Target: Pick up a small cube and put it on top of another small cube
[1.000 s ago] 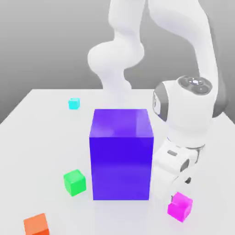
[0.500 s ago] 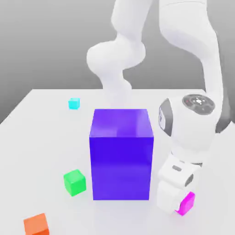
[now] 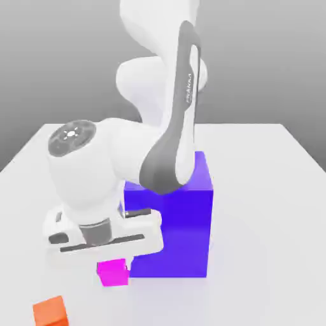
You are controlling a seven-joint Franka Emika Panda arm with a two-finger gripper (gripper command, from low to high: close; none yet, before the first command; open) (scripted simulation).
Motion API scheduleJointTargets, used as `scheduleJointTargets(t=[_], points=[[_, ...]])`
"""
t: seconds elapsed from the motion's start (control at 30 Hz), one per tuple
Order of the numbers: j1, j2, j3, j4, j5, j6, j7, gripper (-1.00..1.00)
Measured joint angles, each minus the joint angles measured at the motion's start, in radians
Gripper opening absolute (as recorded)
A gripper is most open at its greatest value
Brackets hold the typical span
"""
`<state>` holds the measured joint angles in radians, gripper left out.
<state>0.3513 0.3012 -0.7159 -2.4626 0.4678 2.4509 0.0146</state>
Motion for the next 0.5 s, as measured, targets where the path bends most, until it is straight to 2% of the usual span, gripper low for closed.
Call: scheduleJointTargets(t=[0.1, 0.27, 0.5], points=[[-0.015, -0.073, -0.04, -0.05, -0.087, 0.014, -0.111, -1.0], [0.001, -0.237, -0.07, -0.161, -0.311, 0.078, -0.3, -1.0], [-0.033, -0.464, -0.046, -0.316, -0.634, 0.158, -0.566, -1.0]])
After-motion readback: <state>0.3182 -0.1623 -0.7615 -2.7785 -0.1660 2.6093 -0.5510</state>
